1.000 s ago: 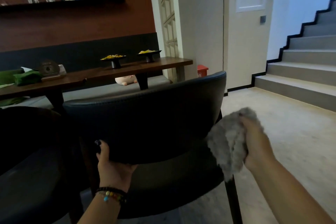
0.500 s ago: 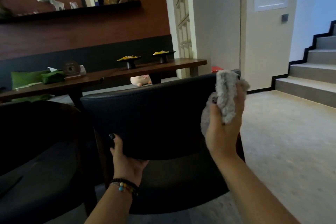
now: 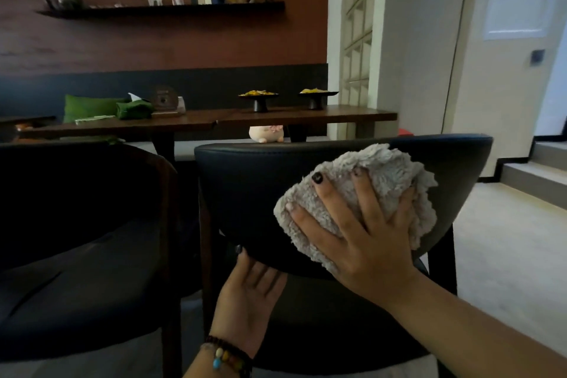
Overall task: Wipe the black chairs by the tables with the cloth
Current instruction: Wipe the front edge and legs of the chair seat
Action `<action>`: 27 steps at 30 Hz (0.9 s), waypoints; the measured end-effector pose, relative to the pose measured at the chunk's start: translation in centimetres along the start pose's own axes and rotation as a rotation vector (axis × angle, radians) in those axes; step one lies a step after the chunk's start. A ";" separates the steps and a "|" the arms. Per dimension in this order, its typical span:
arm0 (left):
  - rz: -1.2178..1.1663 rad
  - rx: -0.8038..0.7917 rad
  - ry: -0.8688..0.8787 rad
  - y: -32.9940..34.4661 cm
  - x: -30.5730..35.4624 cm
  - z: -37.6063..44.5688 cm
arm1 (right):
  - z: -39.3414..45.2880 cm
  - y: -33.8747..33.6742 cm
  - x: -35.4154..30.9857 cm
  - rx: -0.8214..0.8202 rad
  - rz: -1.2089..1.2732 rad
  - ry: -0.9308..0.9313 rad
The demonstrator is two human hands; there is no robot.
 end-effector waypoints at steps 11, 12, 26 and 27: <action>-0.249 0.213 -0.160 -2.9 0.0 -0.3 | 6.2 2.8 -10.3 -0.257 -0.163 -0.254; -0.249 0.239 -0.154 -3.2 0.0 -0.2 | 6.8 3.6 -11.6 -0.281 -0.210 -0.299; -0.035 0.147 -0.030 -5.9 2.4 0.0 | -3.5 1.8 -6.1 -0.410 -0.199 -0.757; 0.039 0.125 0.036 -5.3 3.5 0.0 | -3.6 0.8 -4.4 -0.404 -0.155 -0.726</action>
Point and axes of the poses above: each hand's wrist, its own z-axis towards the middle knuckle, its own y-axis out of the palm, x = y × z, the point moved 9 cm from there along z, towards the middle knuckle, and after that the axes turned 10 degrees about y, right-handed, at the moved point
